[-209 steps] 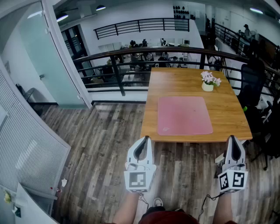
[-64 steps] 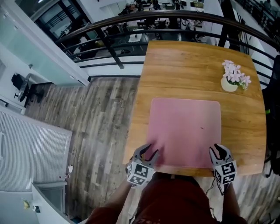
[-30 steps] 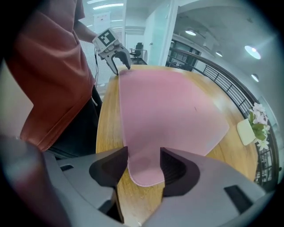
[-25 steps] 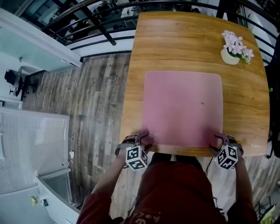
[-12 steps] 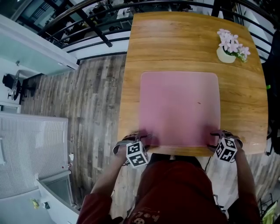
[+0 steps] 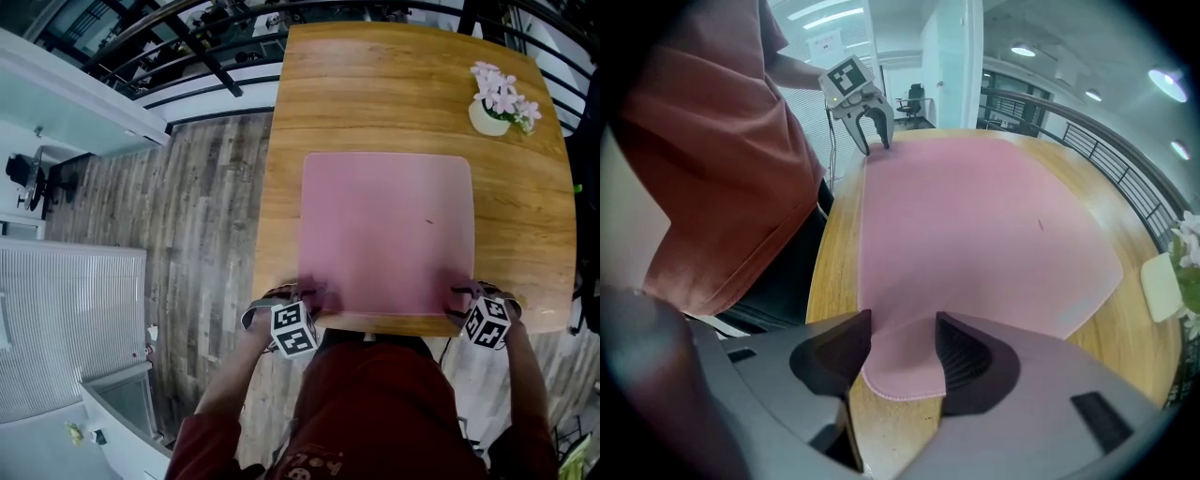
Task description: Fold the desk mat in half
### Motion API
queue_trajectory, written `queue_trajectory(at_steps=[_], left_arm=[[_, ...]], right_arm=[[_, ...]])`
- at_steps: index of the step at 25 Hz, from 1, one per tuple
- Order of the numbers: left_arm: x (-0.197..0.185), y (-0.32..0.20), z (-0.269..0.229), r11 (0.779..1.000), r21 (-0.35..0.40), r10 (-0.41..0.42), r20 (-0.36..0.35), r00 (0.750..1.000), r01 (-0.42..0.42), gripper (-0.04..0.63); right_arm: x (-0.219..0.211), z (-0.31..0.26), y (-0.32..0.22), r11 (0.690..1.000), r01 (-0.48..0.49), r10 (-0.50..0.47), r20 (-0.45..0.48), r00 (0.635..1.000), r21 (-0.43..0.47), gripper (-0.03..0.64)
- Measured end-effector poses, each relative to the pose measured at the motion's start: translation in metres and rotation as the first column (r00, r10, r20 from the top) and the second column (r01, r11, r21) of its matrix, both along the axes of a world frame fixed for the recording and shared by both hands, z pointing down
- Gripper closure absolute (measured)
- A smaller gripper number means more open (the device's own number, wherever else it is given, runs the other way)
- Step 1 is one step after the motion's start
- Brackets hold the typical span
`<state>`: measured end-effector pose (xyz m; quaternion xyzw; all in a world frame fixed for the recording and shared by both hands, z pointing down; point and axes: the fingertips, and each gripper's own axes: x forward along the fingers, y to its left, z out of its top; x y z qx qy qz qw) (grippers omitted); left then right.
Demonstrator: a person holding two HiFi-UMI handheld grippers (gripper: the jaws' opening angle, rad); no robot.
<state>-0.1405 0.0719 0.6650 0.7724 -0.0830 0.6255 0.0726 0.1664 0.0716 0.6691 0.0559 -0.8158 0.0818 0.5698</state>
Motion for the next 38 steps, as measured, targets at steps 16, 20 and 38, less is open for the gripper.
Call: queue_trajectory(at_steps=[16, 20, 38], left_arm=[[-0.002, -0.006, 0.001, 0.997, 0.053, 0.052, 0.055, 0.997, -0.055, 0.483], [-0.001, -0.006, 0.002, 0.998, 0.049, 0.049, 0.049, 0.998, -0.051, 0.483], [-0.004, -0.005, 0.008, 0.998, 0.027, 0.060, 0.044, 0.997, -0.061, 0.482]], right_arm=[[0.001, -0.001, -0.006, 0.991, 0.039, -0.033, -0.051, 0.998, 0.130, 0.607], [0.002, -0.001, -0.006, 0.991, 0.039, -0.033, -0.049, 0.998, 0.129, 0.607], [0.006, 0.006, 0.016, 0.987, 0.158, -0.155, -0.085, 0.984, 0.030, 0.341]])
